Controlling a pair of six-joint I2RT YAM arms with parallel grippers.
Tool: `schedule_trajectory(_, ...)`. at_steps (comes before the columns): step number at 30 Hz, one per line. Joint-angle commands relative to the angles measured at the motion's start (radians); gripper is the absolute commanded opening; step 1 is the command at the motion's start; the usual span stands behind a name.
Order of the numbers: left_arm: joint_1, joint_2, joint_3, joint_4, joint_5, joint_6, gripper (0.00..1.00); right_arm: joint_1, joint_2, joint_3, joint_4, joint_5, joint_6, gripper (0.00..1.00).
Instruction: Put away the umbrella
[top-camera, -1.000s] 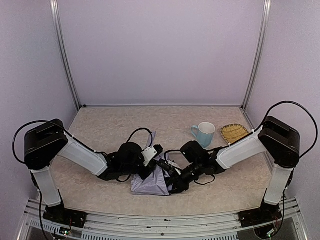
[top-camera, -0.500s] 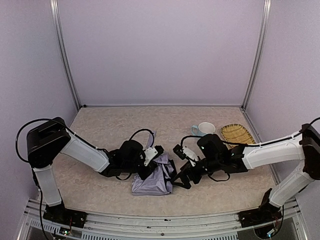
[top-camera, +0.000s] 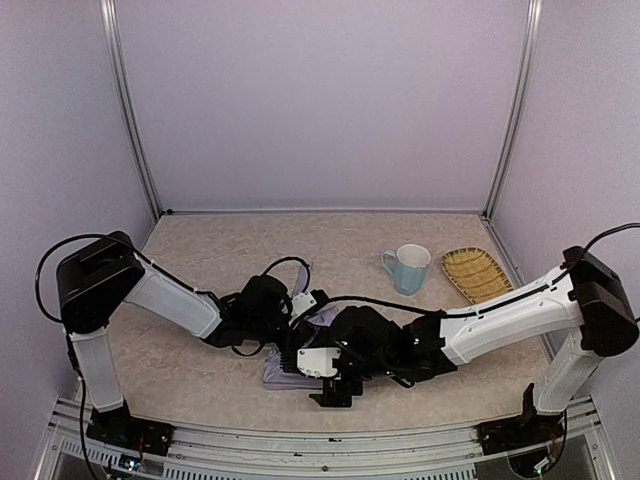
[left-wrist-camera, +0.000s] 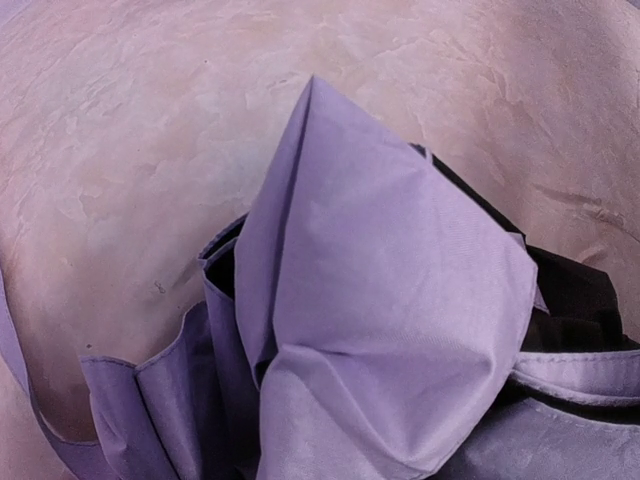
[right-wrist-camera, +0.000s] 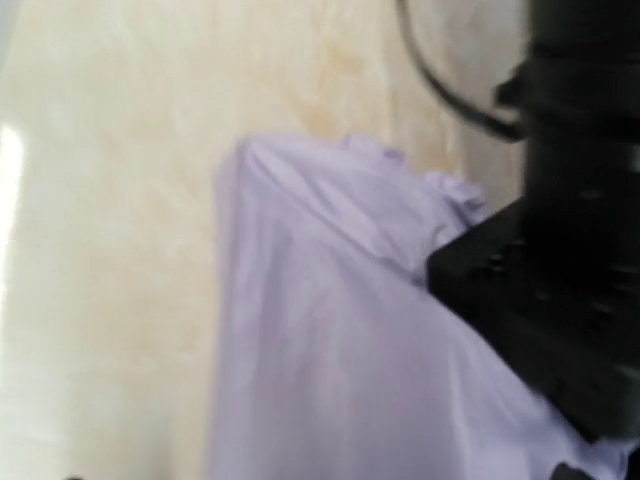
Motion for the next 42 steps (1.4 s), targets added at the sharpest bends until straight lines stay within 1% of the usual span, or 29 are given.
schedule_trajectory(1, 0.008, 0.071, -0.018, -0.161, 0.023, 0.024, 0.0, 0.009, 0.117, 0.064, -0.061, 0.149, -0.185, 1.0)
schedule_trajectory(5, 0.012, 0.075, -0.011, -0.17, 0.036, 0.035, 0.0, -0.018, 0.194, 0.079, -0.062, 0.173, -0.214, 1.0)
schedule_trajectory(7, 0.016, 0.078, -0.008, -0.173, 0.046, 0.037, 0.0, -0.041, 0.236, 0.098, -0.093, 0.172, -0.199, 0.96)
schedule_trajectory(9, 0.019, 0.08, -0.005, -0.179, 0.052, 0.041, 0.0, -0.064, 0.27, 0.106, -0.115, 0.14, -0.18, 0.88)
schedule_trajectory(11, 0.02, 0.082, -0.002, -0.182, 0.058, 0.046, 0.0, -0.081, 0.292, 0.107, -0.125, 0.103, -0.155, 0.76)
schedule_trajectory(14, 0.03, 0.083, 0.002, -0.186, 0.078, 0.047, 0.0, -0.095, 0.309, 0.107, -0.138, 0.071, -0.126, 0.6)
schedule_trajectory(16, 0.039, 0.081, 0.006, -0.188, 0.091, 0.046, 0.0, -0.098, 0.307, 0.107, -0.152, 0.042, -0.106, 0.52)
schedule_trajectory(18, 0.052, 0.065, 0.018, -0.187, 0.074, 0.03, 0.0, -0.098, 0.299, 0.105, -0.168, 0.006, -0.085, 0.46)
schedule_trajectory(19, 0.063, 0.047, 0.021, -0.177, 0.057, 0.018, 0.09, -0.098, 0.295, 0.103, -0.178, -0.014, -0.073, 0.43)
schedule_trajectory(20, 0.075, 0.019, 0.021, -0.158, 0.035, 0.001, 0.21, -0.098, 0.29, 0.103, -0.192, -0.048, -0.06, 0.4)
schedule_trajectory(21, 0.089, -0.013, 0.016, -0.128, 0.019, -0.012, 0.3, -0.098, 0.288, 0.103, -0.199, -0.063, -0.046, 0.4)
schedule_trajectory(23, 0.115, -0.095, -0.009, -0.049, -0.012, -0.022, 0.51, -0.1, 0.284, 0.102, -0.231, -0.105, -0.015, 0.36)
schedule_trajectory(25, 0.135, -0.177, -0.047, 0.042, -0.039, -0.02, 0.64, -0.102, 0.282, 0.102, -0.262, -0.144, 0.017, 0.35)
schedule_trajectory(27, 0.163, -0.251, -0.081, 0.125, -0.069, -0.014, 0.7, -0.104, 0.279, 0.1, -0.288, -0.187, 0.054, 0.33)
schedule_trajectory(31, 0.176, -0.419, -0.159, 0.177, -0.1, 0.002, 0.72, -0.107, 0.265, 0.101, -0.334, -0.288, 0.118, 0.32)
schedule_trajectory(34, 0.153, -0.576, -0.279, 0.237, -0.081, -0.003, 0.67, -0.131, 0.257, 0.11, -0.375, -0.408, 0.158, 0.33)
schedule_trajectory(36, 0.106, -0.691, -0.367, 0.261, -0.107, 0.004, 0.59, -0.157, 0.267, 0.124, -0.407, -0.512, 0.183, 0.32)
schedule_trajectory(39, -0.008, -0.834, -0.504, 0.272, -0.141, 0.055, 0.49, -0.192, 0.287, 0.127, -0.433, -0.669, 0.207, 0.32)
schedule_trajectory(42, -0.147, -0.943, -0.598, 0.257, -0.145, 0.1, 0.47, -0.222, 0.314, 0.127, -0.45, -0.74, 0.227, 0.32)
